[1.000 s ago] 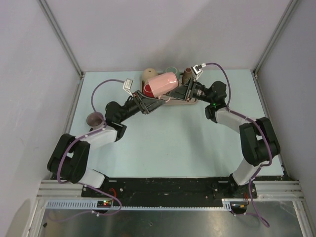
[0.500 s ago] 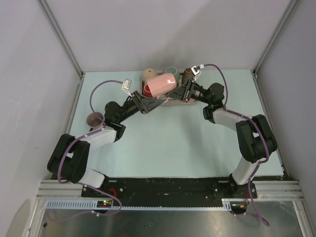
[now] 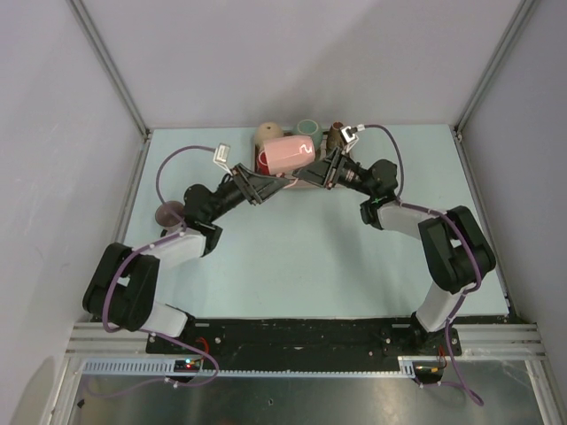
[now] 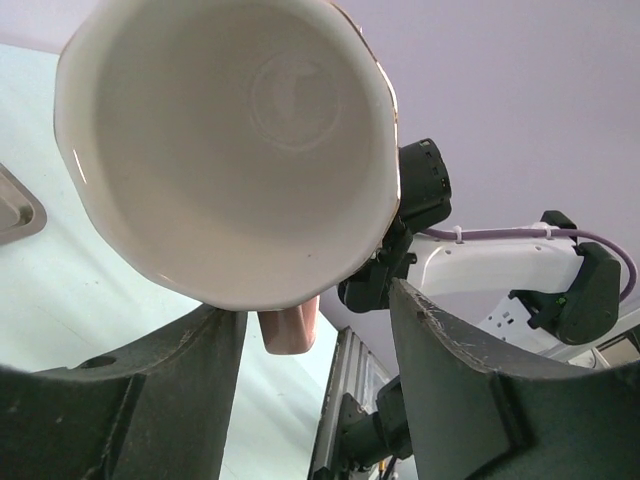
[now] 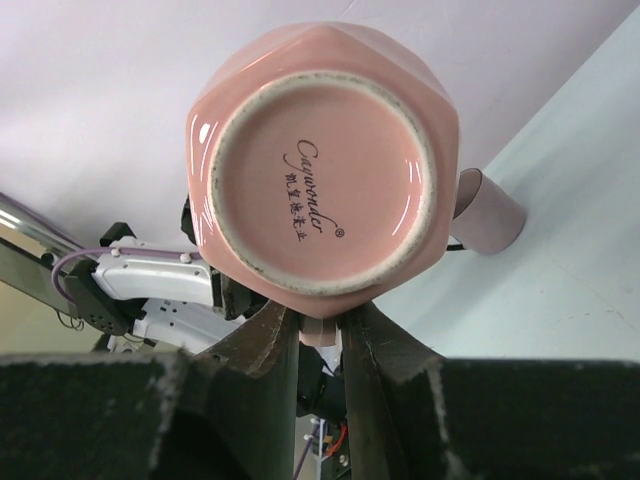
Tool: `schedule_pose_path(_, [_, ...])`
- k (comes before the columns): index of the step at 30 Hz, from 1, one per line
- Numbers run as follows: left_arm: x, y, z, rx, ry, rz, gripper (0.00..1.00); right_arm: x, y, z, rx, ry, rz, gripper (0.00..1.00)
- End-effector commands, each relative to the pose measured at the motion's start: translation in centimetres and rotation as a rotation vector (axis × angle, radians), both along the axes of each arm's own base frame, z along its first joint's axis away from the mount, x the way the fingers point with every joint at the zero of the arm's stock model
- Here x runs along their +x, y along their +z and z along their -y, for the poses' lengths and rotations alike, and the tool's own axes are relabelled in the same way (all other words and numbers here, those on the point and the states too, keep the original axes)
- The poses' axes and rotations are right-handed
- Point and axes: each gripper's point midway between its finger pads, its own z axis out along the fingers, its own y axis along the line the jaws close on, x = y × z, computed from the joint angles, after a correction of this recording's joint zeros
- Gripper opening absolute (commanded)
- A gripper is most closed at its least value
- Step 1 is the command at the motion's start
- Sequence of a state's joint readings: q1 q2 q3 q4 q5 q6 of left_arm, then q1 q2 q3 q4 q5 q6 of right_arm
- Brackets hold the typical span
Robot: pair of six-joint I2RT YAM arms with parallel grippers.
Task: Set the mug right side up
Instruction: Turn over the cup on the tray.
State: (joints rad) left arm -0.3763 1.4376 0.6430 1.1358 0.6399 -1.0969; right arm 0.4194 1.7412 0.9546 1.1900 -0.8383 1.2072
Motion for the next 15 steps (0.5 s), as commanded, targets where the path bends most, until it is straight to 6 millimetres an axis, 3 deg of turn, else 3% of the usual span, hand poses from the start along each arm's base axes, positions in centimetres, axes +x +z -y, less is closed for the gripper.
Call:
schedule_pose_path(1, [-0.63, 4.85, -1.28, -0.067, 0.070, 0.201, 0.62, -2.72, 1.50, -0.99, 0.037, 0.069, 0.101, 0.00])
schedule_pose_path(10, [-0.64, 4.79, -1.31, -0.069, 0.071, 0.198, 0.51, -2.93, 0.91, -1.29, 0.038, 0.069, 0.126, 0.00])
schedule_pose_path(15, [-0.54, 4.71, -1.45, -0.071, 0.080, 0.192, 0.51, -3.34, 0.62, -1.59, 0.034, 0.085, 0.150, 0.00])
